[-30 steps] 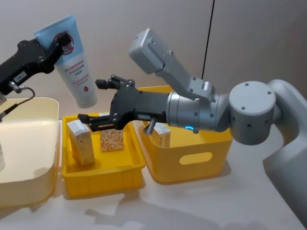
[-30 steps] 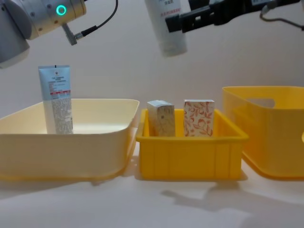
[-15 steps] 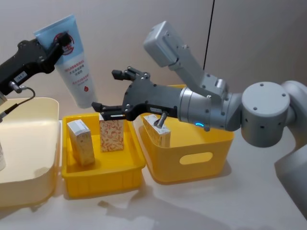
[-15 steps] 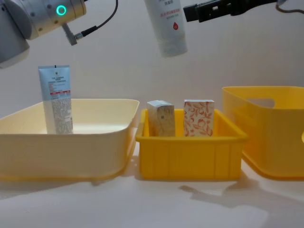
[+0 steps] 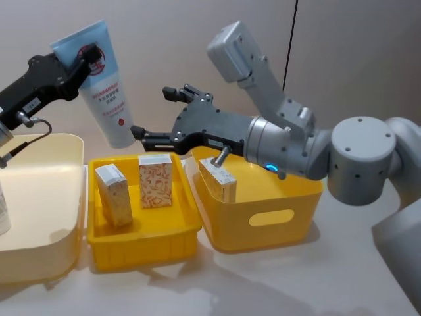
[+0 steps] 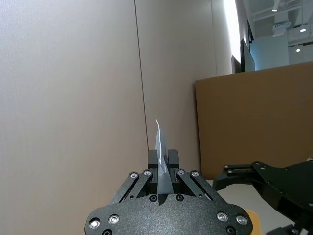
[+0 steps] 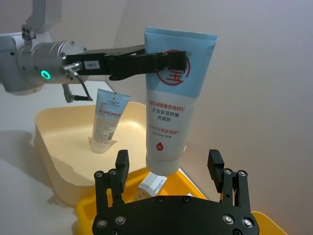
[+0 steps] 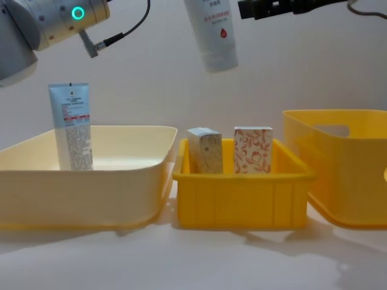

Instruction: Bimanual collaborative sorting of washing and personal care products

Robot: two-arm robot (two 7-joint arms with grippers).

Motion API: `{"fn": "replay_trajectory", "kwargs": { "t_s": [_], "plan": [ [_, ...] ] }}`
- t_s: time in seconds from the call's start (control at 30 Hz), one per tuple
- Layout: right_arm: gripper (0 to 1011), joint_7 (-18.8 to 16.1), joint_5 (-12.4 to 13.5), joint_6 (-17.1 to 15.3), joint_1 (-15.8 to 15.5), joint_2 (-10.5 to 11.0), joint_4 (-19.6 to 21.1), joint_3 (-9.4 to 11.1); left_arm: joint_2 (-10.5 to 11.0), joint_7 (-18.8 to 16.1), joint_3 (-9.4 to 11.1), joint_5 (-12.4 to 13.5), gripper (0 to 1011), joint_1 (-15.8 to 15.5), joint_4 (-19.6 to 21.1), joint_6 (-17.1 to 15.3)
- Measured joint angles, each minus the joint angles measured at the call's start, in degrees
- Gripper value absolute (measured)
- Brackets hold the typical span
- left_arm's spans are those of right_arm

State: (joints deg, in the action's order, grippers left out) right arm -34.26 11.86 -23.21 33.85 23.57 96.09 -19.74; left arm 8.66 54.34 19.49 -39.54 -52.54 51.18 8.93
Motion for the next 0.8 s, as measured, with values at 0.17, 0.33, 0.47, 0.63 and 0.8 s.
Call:
{"fn": "replay_trajectory", "kwargs": {
  "t_s": [0.17, 0.33, 0.47, 0.63, 0.8],
  "plan": [
    [1001, 0.83, 0.35, 0.07, 0.81, -1.27, -1.52, -0.21, 0.00, 0.00, 0.00, 0.00, 119, 0.00, 0.00, 0.00],
    [1001, 1.55, 0.56, 0.09, 1.92, -2.47, -3.42, -0.77, 0.00, 0.00, 0.00, 0.00, 119, 0.00, 0.00, 0.01],
    [1001, 1.79, 0.57, 0.04, 2.77, -3.08, -4.64, -1.35, 0.00, 0.00, 0.00, 0.00, 119, 0.00, 0.00, 0.01],
    [1001, 1.94, 0.46, -0.44, 4.13, -3.75, -6.50, -2.46, 0.00, 0.00, 0.00, 0.00, 119, 0.00, 0.00, 0.01],
    [1001, 1.96, 0.08, -0.98, 5.54, -4.39, -8.38, -3.67, 0.00, 0.00, 0.00, 0.00, 119, 0.00, 0.00, 0.01]
  ]
}}
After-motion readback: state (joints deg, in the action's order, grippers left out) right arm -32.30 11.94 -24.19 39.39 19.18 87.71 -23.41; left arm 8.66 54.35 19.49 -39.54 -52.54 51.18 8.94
